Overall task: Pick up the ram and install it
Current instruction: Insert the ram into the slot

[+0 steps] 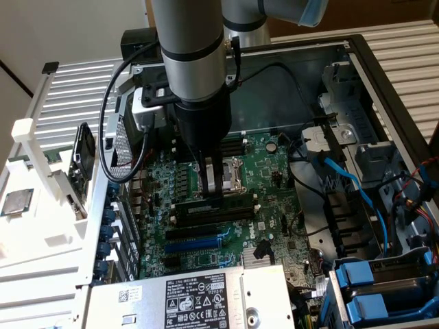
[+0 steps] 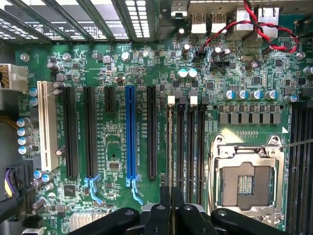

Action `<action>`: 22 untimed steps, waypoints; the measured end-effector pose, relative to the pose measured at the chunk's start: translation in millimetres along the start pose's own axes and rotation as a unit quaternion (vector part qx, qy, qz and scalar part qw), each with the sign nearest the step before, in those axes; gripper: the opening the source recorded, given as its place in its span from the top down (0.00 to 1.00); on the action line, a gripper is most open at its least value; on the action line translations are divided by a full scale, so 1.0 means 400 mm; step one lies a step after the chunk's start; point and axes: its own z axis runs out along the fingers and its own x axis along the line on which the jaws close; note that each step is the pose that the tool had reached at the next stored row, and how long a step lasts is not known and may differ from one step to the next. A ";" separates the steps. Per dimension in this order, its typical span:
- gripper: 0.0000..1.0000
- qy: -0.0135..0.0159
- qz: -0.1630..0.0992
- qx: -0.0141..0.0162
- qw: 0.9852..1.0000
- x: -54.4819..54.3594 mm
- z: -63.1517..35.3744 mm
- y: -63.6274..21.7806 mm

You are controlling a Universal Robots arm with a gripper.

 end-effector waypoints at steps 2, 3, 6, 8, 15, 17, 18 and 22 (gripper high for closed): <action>0.87 0.000 0.000 -0.002 1.000 0.000 0.000 0.000; 0.87 0.000 -0.001 -0.004 1.000 0.000 0.000 0.000; 0.87 0.000 -0.002 -0.005 1.000 0.000 0.000 -0.003; 0.87 0.000 -0.003 -0.005 1.000 0.000 0.000 -0.006; 0.87 0.000 -0.003 -0.005 1.000 -0.001 0.002 -0.006; 0.87 0.000 -0.003 -0.005 1.000 -0.001 0.002 -0.006; 0.87 0.000 -0.003 -0.005 1.000 -0.001 0.002 -0.006; 0.87 0.000 -0.003 -0.005 1.000 -0.002 0.003 -0.006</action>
